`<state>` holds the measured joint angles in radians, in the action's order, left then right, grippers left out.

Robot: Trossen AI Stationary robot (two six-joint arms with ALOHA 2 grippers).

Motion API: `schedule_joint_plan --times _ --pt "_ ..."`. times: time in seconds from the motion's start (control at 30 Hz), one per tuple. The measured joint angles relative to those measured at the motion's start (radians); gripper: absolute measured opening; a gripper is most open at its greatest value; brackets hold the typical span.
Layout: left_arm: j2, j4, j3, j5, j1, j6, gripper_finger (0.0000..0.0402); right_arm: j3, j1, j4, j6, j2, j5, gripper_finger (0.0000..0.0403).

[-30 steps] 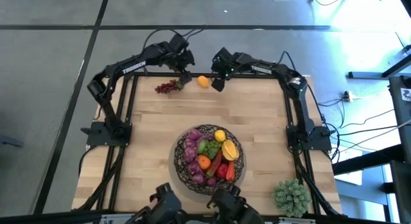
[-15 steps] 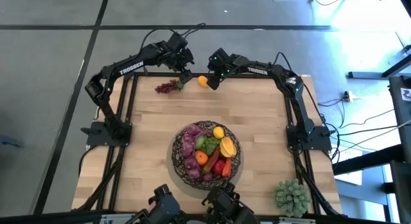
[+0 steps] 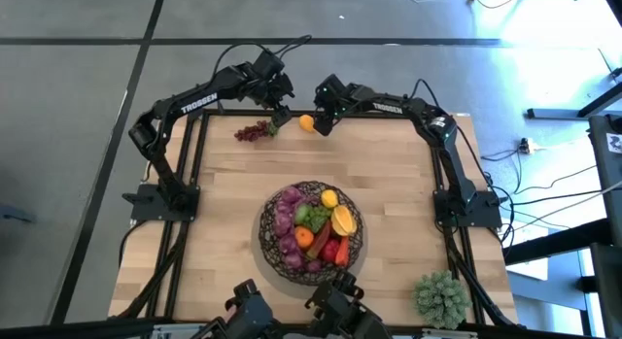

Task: Build produce basket
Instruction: Put the lemon into the mesh basket

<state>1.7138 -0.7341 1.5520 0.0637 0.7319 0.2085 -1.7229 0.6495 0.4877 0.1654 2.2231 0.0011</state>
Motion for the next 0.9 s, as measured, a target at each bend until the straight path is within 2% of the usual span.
schedule_joint_plan --times 0.17,0.3,0.7,0.8,0.9 --pt "0.0 0.0 0.0 0.0 0.0 -0.009 0.0289 0.0 0.0 -0.014 0.013 0.001 0.005 0.0259" --pt "0.0 0.0 0.0 0.0 0.0 -0.023 0.0289 0.0 0.0 -0.013 0.114 0.001 -0.01 0.0259" --pt "0.0 0.001 0.0 0.0 0.0 -0.023 0.0289 0.0 -0.025 -0.022 0.319 0.001 -0.21 0.0259" --pt "0.0 0.001 0.0 0.0 0.0 -0.023 0.0289 0.0 -0.034 -0.024 0.343 0.001 -0.182 0.0259" --pt "0.0 0.001 0.0 0.0 0.0 -0.023 0.0289 0.0 -0.036 -0.021 0.34 -0.005 -0.06 0.0259"
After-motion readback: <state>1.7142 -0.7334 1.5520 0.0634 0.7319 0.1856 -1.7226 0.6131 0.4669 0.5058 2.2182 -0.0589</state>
